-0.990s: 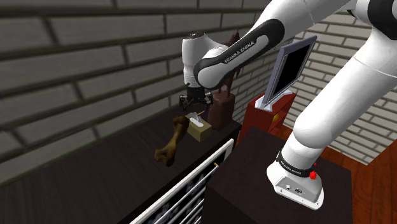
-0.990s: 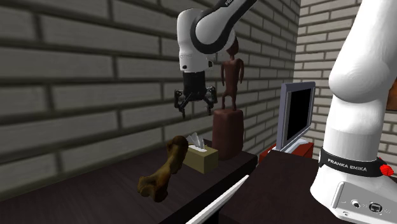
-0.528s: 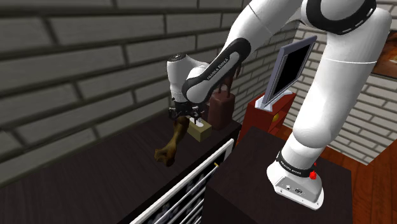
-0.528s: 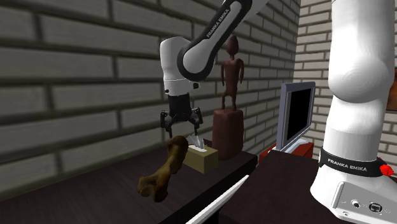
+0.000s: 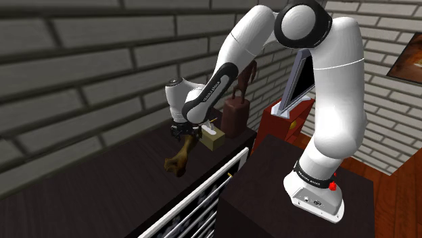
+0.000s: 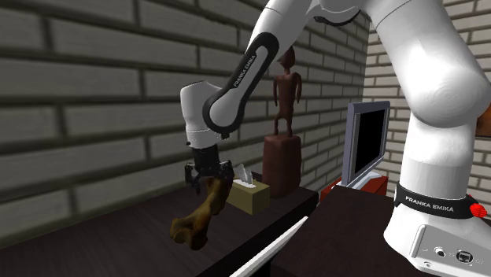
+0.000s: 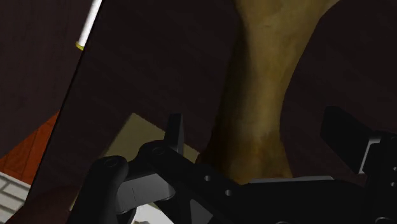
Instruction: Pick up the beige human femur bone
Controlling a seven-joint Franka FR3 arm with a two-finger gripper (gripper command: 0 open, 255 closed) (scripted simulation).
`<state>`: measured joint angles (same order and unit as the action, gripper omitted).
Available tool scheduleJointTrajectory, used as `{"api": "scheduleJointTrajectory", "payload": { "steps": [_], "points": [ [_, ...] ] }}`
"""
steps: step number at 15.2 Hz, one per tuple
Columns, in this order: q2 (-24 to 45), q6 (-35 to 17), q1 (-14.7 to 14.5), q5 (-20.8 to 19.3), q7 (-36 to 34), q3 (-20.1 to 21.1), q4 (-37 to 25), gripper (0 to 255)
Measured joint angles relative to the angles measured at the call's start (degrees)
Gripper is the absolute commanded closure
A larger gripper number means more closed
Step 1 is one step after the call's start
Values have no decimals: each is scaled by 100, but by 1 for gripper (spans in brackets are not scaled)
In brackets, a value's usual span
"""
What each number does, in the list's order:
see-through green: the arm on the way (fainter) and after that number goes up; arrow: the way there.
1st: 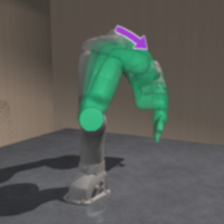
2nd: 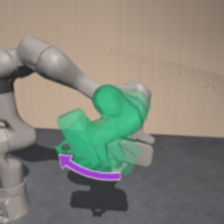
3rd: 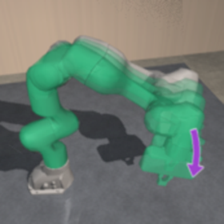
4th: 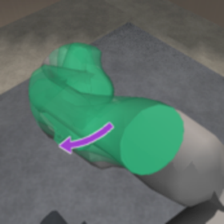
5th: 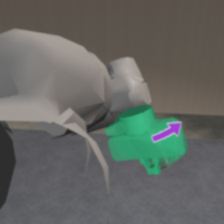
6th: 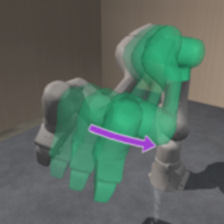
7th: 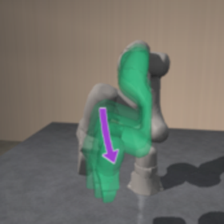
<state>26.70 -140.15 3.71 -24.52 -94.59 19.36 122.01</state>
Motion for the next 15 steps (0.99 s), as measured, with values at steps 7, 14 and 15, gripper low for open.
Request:
{"api": "scheduleJointTrajectory", "payload": {
  "steps": [7,14,15],
  "points": [
    [552,-322,-176,-286,-290,-233,-191,0],
    [601,-355,-193,-313,-310,-253,-210,255],
    [601,-356,-193,-313,-310,-253,-209,255]
  ]
}}
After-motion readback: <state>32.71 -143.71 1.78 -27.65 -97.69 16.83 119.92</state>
